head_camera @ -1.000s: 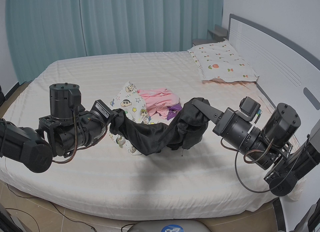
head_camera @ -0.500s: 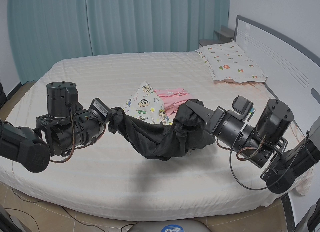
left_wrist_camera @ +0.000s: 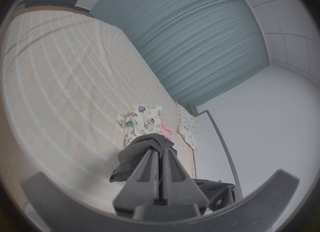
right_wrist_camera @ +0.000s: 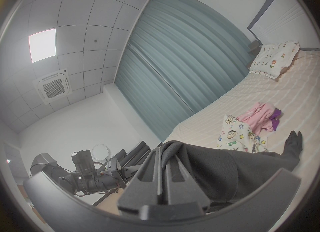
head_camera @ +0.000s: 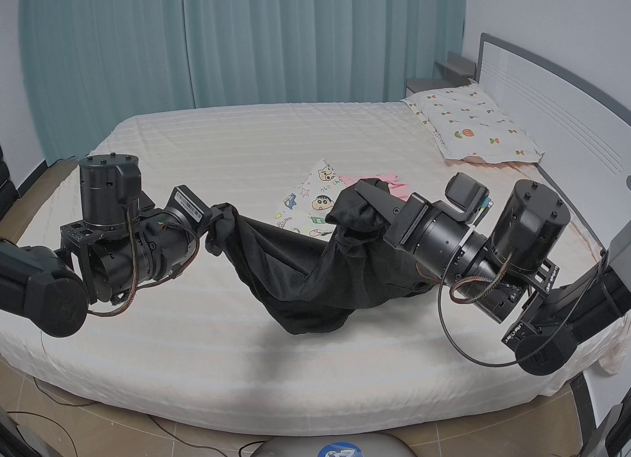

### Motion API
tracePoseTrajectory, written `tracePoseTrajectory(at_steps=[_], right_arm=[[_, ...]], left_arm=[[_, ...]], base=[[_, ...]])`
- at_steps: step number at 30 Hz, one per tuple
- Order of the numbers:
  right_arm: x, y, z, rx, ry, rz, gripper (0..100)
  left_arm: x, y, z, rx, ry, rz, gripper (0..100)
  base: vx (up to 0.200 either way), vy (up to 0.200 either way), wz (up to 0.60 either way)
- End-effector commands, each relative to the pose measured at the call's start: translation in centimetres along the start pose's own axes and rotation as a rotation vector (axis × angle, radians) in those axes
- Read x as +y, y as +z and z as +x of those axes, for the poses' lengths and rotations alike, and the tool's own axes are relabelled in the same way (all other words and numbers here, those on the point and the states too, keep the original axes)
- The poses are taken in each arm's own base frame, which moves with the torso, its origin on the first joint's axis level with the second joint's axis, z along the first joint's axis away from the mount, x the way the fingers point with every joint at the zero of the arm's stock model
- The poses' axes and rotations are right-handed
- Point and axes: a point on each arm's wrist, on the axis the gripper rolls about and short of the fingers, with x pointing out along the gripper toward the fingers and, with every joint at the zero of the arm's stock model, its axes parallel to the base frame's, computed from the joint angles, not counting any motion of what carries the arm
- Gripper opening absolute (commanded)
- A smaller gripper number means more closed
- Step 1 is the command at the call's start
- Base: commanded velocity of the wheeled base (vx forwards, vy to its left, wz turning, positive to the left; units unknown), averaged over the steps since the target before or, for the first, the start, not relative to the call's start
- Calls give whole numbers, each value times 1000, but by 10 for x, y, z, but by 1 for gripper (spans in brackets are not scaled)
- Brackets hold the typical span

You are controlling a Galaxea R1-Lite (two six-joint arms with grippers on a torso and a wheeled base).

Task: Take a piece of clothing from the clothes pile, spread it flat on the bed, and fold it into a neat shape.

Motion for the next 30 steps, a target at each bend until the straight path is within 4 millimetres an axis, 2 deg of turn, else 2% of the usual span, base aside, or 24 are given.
tracePoseTrajectory(at_steps=[1,6,21,30], right_arm=[[3,2,1,-15,16,1,0],[6,6,1,-29,26,1,0],[16,22,-2,-79,57,-1,0],[18,24,-2,-85,63,-3,0]], left_arm=[[-3,6,-5,-21,-13,-5,0],[-4,13,-11,-45,-19,-6,0],[-9,19,-22,-65,-35,-6,0],[-11,25,-28,-87,-44,-8,0]], base=[[0,200,0],[0,200,0],[0,200,0],[0,200,0]])
